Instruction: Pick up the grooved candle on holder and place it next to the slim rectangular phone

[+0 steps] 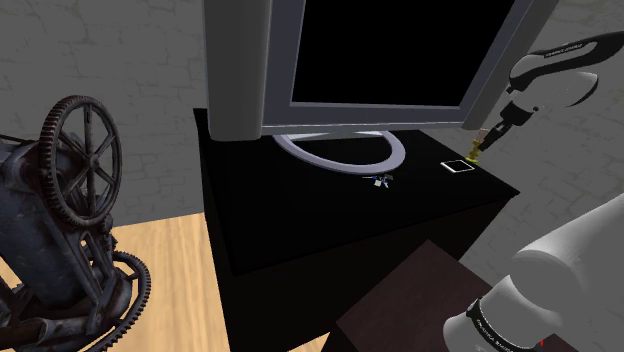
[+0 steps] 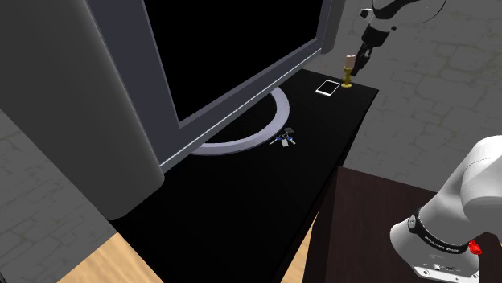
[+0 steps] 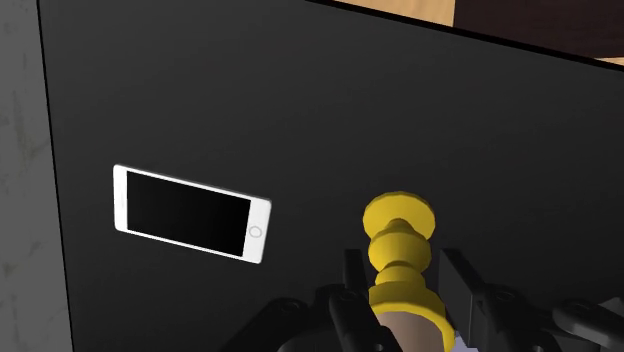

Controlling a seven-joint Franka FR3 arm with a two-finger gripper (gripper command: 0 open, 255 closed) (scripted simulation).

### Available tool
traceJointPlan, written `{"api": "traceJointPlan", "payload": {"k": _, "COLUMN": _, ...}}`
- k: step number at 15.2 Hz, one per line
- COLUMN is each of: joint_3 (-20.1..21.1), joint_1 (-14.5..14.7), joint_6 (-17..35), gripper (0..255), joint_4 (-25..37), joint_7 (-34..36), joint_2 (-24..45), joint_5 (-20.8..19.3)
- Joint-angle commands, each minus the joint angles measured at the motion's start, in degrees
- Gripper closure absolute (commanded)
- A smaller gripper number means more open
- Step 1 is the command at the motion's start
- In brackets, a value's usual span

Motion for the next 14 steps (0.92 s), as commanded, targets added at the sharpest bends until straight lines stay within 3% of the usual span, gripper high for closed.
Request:
{"api": "traceJointPlan", "payload": {"k": 1, "joint_3": -0.16, "joint_1": 0.03, "joint_6": 1.68, "gripper": 255, "joint_4": -1.36, "joint_7": -0.36, "joint_2": 0.39, "joint_5": 0.33}}
{"api": "traceJointPlan", "payload": {"k": 14, "joint_3": -1.60, "joint_1": 0.58, "joint_6": 11.35, "gripper": 255, "joint_4": -7.33, "joint_7": -4.78, "joint_2": 5.44, "joint_5": 5.20}}
